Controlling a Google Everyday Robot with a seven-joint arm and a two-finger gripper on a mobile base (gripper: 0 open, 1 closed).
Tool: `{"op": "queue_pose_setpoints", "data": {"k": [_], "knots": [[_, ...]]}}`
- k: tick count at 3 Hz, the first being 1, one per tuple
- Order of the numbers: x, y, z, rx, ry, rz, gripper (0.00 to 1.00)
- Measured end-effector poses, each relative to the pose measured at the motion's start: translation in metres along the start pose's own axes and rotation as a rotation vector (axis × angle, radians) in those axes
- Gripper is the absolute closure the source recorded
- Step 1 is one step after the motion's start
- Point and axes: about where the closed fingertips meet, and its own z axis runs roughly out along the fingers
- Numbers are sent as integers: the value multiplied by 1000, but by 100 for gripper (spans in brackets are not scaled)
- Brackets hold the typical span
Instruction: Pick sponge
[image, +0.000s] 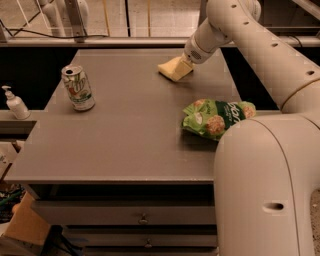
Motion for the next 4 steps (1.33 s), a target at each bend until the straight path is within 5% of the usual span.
{"op": "queue_pose_setpoints", "data": {"k": [2, 3, 4], "knots": [[11, 1, -9, -7, -24, 10, 86], [19, 11, -22, -15, -62, 7, 100], [21, 24, -45, -23, -126, -7, 100]]}}
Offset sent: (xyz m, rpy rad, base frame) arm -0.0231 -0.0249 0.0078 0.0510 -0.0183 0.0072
